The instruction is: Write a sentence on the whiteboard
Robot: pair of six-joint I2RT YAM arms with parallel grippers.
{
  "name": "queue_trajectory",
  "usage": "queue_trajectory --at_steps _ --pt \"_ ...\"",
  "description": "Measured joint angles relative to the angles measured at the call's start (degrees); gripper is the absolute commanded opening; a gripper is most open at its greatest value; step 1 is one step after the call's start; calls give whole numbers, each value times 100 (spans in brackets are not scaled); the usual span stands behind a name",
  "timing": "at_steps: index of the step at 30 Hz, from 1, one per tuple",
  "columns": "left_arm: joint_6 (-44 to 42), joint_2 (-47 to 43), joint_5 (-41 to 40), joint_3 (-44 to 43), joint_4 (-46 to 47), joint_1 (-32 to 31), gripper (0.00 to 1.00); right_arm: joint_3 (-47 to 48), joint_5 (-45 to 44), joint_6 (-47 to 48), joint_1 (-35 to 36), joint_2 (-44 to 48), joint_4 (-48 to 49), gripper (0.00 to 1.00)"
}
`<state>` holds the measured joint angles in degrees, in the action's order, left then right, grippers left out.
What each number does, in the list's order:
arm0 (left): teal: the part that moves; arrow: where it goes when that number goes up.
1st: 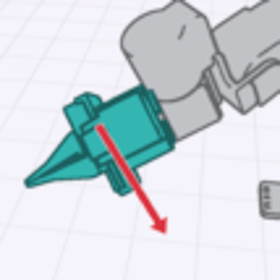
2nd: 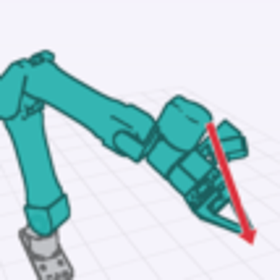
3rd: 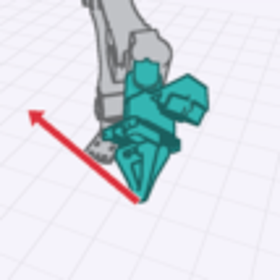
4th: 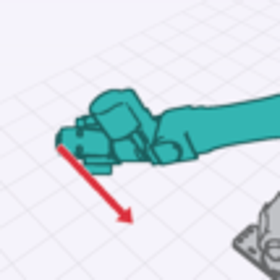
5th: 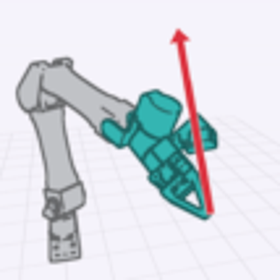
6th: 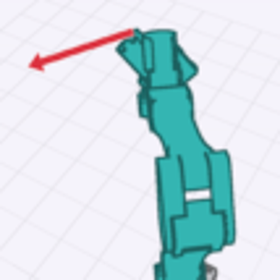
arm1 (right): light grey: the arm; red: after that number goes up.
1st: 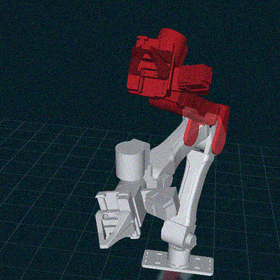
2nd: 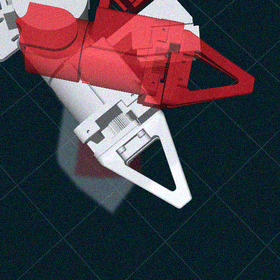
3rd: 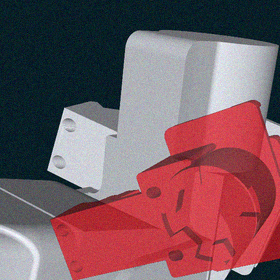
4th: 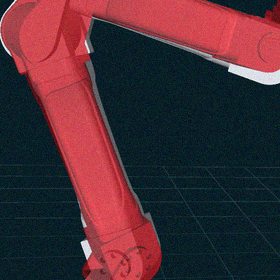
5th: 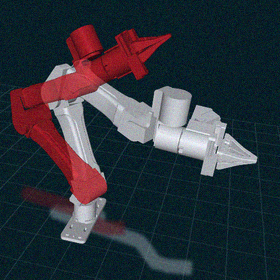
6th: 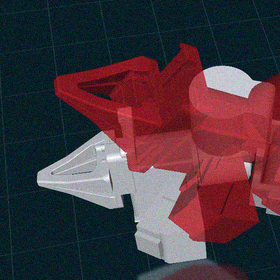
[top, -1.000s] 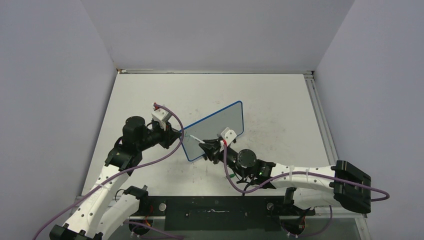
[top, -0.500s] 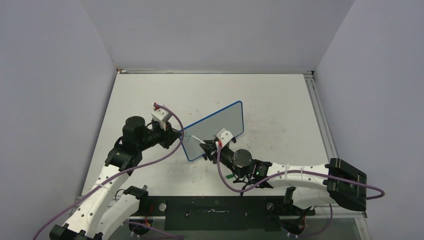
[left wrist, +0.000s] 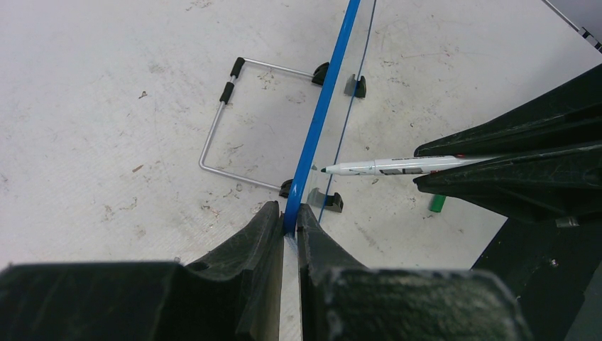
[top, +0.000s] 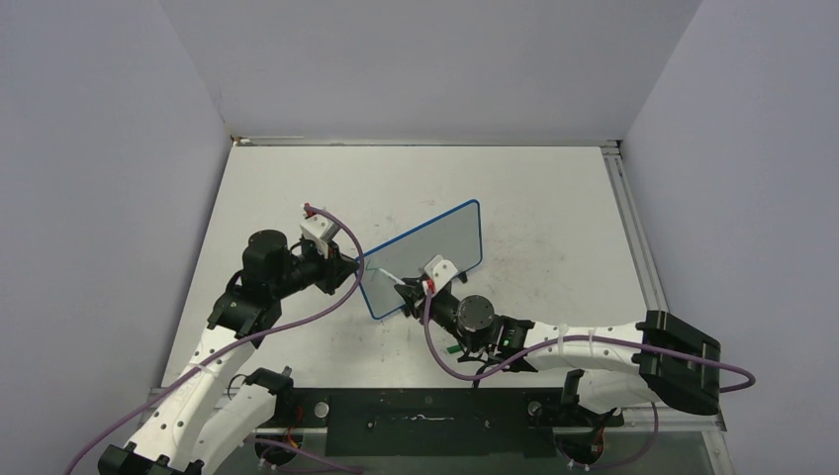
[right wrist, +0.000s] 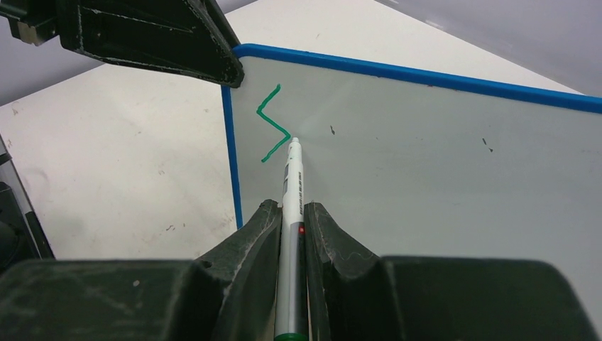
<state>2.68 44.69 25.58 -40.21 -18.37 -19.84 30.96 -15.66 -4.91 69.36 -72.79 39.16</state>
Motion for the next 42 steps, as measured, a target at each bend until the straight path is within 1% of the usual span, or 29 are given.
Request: queue_trajectory --at_steps 25,42 --pt "-15 -7 11 0 -2 0 0 -98 -129 -175 4 -160 -33 5" --pt "-17 -7 11 0 -2 0 0 -52 -125 2 4 -144 120 5"
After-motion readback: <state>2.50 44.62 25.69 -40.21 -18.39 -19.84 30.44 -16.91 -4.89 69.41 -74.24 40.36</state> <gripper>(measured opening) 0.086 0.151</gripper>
